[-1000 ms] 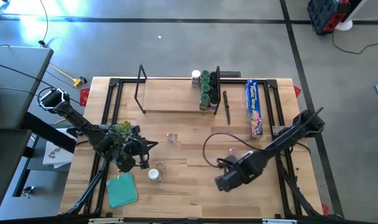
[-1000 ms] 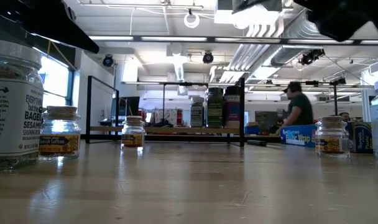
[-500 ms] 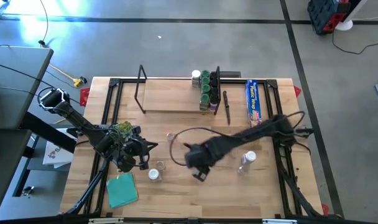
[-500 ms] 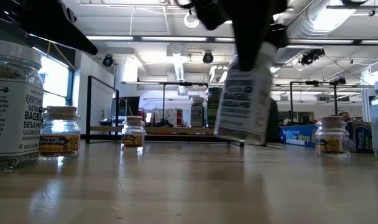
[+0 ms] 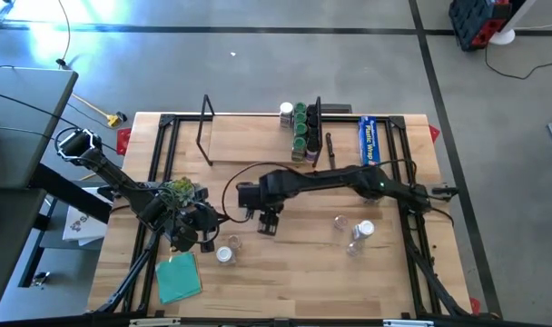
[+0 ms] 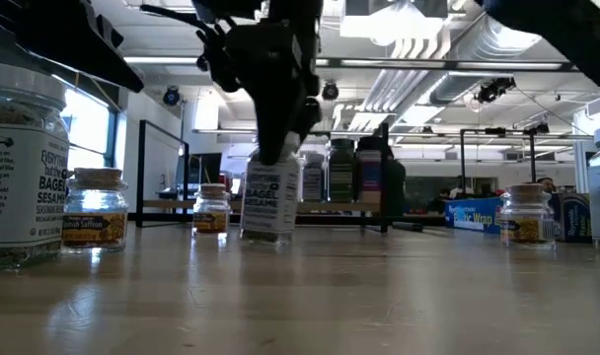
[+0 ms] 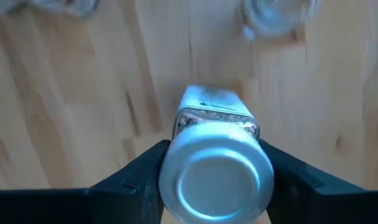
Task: Shelf spices
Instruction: Put the white seasoning bottle on the shelf aligned with the other white seasoning bottle
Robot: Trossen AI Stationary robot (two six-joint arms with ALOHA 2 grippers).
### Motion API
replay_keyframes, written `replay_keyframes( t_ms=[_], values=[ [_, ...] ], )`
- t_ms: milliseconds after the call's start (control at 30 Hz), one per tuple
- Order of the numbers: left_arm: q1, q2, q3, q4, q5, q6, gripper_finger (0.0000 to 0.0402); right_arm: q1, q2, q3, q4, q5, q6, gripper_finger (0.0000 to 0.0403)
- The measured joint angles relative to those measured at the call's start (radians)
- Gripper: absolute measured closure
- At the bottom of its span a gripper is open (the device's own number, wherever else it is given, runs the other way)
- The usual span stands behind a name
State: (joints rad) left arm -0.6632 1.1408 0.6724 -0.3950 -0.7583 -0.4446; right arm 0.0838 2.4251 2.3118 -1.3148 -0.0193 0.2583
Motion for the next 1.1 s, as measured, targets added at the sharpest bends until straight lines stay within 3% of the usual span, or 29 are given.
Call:
replay_keyframes(
  t_ms=[167, 533, 900, 1100],
  values=[
    [0.000, 0.000, 0.000, -0.001, 0.010, -0.017, 0.0402, -0.026, 0.017, 0.043, 0.012, 0.069, -0.080, 0.0178],
    [0.000, 0.000, 0.000, 0.000, -0.014, -0.075, 0.0393, -0.027, -0.032, 0.044, -0.061, 0.151, -0.079, 0.0173],
    [0.001, 0.000, 0.000, 0.007, -0.144, -0.149, 0.0307, 0.057, -0.143, 0.044, -0.125, 0.323, -0.031, 0.0171],
    [0.003, 0.000, 0.000, 0.079, -0.145, -0.082, 0.0258, 0.161, -0.167, 0.042, -0.240, 0.465, 0.075, 0.0171]
  ],
)
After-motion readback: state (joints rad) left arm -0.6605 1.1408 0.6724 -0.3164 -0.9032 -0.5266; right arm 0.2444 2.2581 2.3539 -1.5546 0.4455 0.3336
